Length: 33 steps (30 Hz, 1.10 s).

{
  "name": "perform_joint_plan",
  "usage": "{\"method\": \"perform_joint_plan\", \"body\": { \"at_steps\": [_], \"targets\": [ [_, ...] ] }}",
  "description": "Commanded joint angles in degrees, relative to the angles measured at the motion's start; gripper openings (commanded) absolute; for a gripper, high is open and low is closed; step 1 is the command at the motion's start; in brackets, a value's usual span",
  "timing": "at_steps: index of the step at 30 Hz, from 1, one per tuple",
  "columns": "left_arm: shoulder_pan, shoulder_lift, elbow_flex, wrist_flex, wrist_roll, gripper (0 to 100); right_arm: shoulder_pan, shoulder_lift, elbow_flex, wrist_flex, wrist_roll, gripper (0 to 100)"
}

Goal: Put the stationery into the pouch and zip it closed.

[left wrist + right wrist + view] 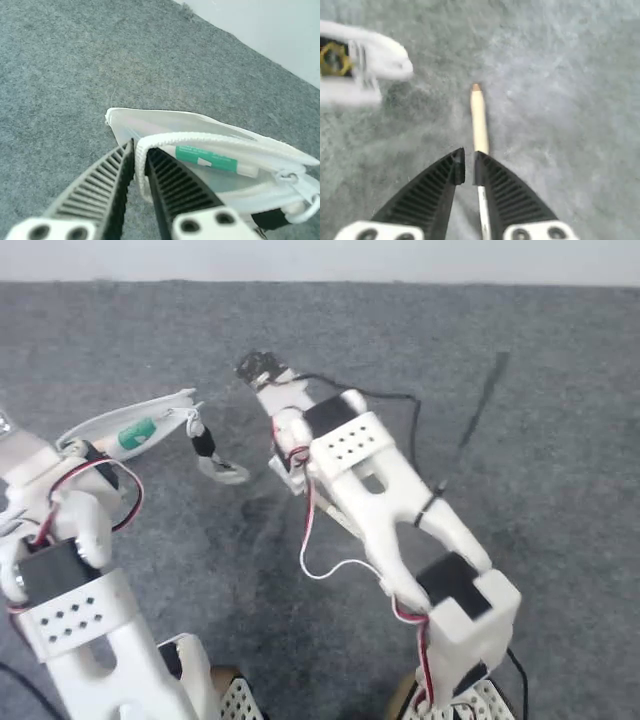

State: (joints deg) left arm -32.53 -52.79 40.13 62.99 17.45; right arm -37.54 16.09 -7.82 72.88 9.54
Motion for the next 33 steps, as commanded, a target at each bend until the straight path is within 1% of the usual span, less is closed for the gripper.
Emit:
{"method": "perform_joint_plan", "body": {
  "at_steps": [1,5,10,14,16,17,18,20,28,33],
  "targets": [
    [0.35,-2.81,-2.15,-2.37,0.44,1,-1.10,1.71,-0.62,-2.33,0.70,13.6],
    [0.35,-2.81,-2.15,-2.37,0.44,1,-0.92,4.62,-0.62,-5.05,0.88,12.9],
    [0.35,-2.73,-2.15,-2.37,0.44,1,-1.19,10.24,-0.53,-8.22,5.54,11.1],
    [0.35,-2.73,-2.15,-2.37,0.44,1,-1.01,13.41,-0.62,-10.24,5.89,6.9],
    [0.35,-2.73,-2.15,-2.37,0.44,1,-1.10,13.49,-0.62,-9.45,5.89,1.0],
    [0.35,-2.73,-2.15,-2.37,0.44,1,-1.10,13.23,-0.62,-8.48,5.89,0.1],
    [0.35,-2.73,-2.15,-2.37,0.44,1,-1.10,12.53,-0.70,-7.25,5.89,1.5],
    [0.35,-2.73,-2.15,-2.37,0.44,1,-1.19,10.42,-0.88,-4.88,5.89,0.3],
    [0.35,-2.73,-2.15,-2.37,0.44,1,-0.92,-0.57,-0.62,3.47,5.45,0.6],
    [0.35,-2.73,-2.15,-2.37,0.44,1,-0.84,-3.74,-0.53,5.05,5.45,0.6]
  ]
}}
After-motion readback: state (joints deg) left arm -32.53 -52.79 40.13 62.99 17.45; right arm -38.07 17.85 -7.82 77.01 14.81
